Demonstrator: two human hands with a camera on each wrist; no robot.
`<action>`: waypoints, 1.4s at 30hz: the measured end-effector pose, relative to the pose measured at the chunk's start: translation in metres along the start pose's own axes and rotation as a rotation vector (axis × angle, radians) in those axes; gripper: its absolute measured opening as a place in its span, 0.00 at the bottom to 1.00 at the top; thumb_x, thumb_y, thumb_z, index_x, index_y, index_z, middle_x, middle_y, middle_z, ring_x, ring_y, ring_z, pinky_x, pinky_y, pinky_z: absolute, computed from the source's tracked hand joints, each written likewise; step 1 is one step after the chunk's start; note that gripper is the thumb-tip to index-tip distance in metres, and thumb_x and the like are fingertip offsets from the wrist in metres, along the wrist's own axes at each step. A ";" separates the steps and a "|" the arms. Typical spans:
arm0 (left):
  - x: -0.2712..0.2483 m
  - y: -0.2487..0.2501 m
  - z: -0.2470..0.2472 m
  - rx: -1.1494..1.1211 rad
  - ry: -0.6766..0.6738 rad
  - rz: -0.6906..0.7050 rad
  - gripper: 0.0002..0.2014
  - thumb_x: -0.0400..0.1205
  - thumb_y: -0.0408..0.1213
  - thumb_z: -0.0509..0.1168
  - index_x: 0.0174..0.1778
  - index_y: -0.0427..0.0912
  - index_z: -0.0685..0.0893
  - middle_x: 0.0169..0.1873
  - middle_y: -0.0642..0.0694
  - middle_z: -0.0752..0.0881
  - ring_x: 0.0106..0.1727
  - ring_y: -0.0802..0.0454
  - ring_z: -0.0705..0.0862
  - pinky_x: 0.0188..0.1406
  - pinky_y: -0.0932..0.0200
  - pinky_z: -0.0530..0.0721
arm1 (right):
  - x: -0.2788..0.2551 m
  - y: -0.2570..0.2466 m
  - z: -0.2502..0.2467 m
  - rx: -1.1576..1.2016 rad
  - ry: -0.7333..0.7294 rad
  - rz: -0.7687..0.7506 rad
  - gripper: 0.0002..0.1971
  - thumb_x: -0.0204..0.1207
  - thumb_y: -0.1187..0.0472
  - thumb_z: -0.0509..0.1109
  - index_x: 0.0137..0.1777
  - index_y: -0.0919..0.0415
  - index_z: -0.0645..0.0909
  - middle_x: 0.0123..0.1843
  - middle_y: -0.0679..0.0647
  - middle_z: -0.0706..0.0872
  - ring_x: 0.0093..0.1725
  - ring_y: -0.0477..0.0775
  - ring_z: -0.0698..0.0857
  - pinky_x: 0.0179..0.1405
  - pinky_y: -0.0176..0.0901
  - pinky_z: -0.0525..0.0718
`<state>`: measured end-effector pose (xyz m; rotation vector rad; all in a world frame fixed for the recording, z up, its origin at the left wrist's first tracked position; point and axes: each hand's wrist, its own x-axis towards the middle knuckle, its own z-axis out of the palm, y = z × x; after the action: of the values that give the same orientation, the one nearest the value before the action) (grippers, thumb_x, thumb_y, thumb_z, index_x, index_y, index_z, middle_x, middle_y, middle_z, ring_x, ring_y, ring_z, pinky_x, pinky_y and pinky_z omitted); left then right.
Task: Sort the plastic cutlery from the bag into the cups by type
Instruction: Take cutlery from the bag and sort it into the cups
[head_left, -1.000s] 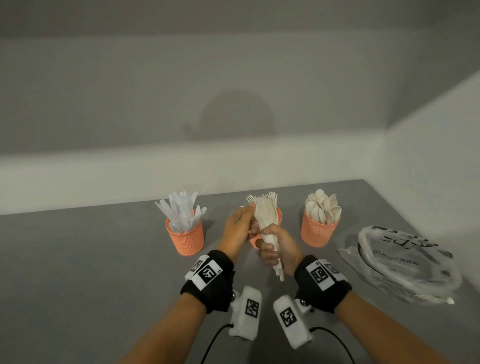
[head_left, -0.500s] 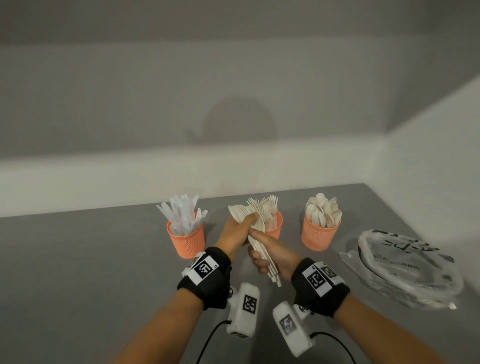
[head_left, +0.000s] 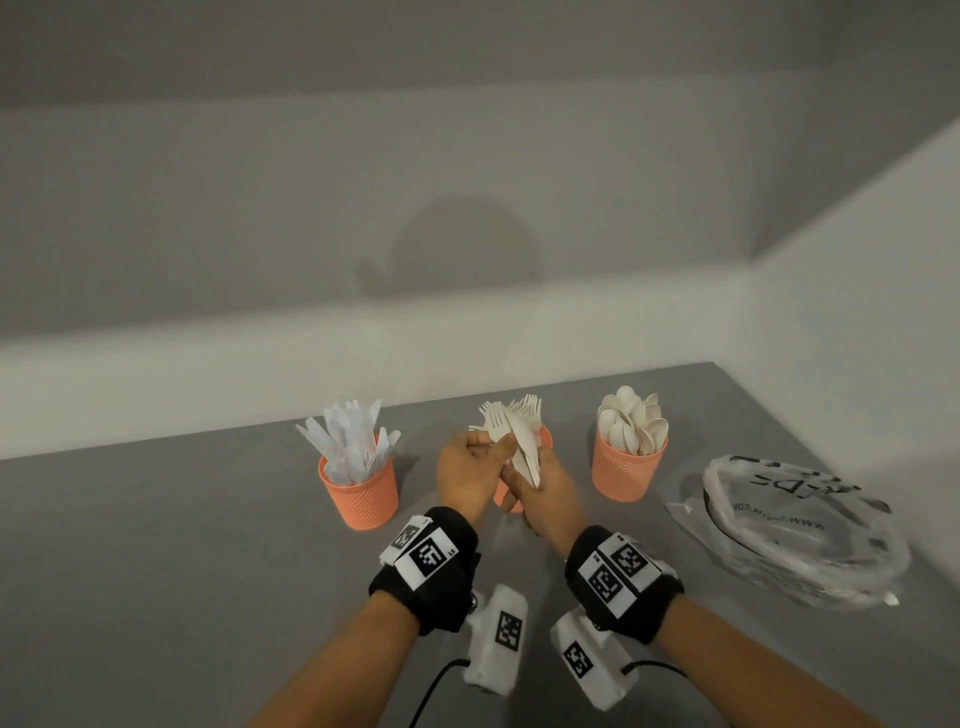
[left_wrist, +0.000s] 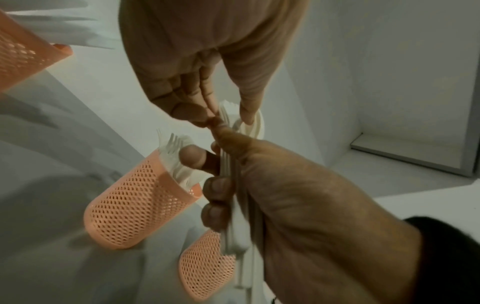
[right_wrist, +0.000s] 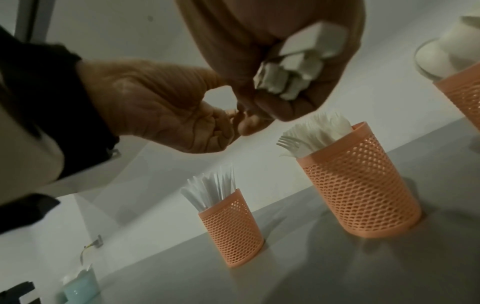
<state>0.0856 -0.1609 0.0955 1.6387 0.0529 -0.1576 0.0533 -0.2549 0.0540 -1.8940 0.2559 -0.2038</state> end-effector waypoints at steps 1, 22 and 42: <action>0.000 0.002 0.002 0.003 -0.015 0.001 0.07 0.77 0.36 0.70 0.38 0.43 0.77 0.29 0.48 0.81 0.27 0.57 0.79 0.28 0.63 0.74 | 0.002 0.002 -0.003 -0.003 0.000 -0.017 0.24 0.79 0.52 0.66 0.72 0.57 0.66 0.59 0.61 0.79 0.22 0.42 0.80 0.19 0.26 0.72; -0.005 0.014 0.050 -0.081 -0.226 -0.097 0.11 0.81 0.21 0.55 0.57 0.33 0.75 0.39 0.40 0.85 0.30 0.53 0.87 0.28 0.62 0.88 | -0.006 0.018 -0.070 0.139 -0.050 0.051 0.12 0.85 0.55 0.55 0.63 0.53 0.74 0.27 0.53 0.77 0.20 0.45 0.74 0.16 0.34 0.71; 0.038 0.056 0.042 0.614 0.127 0.727 0.19 0.81 0.22 0.50 0.66 0.40 0.72 0.49 0.44 0.80 0.38 0.53 0.77 0.44 0.59 0.72 | 0.023 0.021 -0.146 0.343 -0.011 0.085 0.20 0.79 0.46 0.63 0.30 0.56 0.67 0.15 0.46 0.64 0.14 0.46 0.63 0.18 0.39 0.64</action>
<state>0.1277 -0.2094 0.1429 2.1668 -0.5368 0.5364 0.0348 -0.4000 0.0828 -1.5408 0.2748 -0.1679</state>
